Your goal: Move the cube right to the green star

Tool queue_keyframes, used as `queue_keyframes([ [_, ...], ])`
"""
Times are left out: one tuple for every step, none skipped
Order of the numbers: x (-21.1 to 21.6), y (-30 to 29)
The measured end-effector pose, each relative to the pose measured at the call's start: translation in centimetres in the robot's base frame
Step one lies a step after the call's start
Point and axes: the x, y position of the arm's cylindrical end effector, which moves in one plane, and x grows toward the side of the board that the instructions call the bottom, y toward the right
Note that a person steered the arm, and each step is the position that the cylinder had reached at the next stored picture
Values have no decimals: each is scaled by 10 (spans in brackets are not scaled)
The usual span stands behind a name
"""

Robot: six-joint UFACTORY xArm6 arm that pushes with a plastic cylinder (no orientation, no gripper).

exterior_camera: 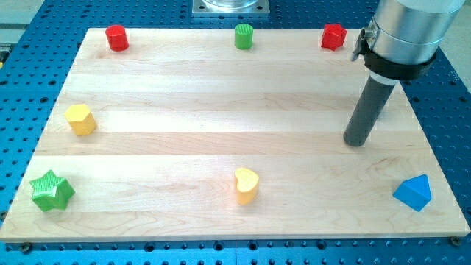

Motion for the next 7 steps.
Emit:
queue_keyframes([
  [0,0],
  [-3,0],
  [-2,-1],
  [-2,-4],
  [-2,-4],
  [-2,2],
  [2,-34],
])
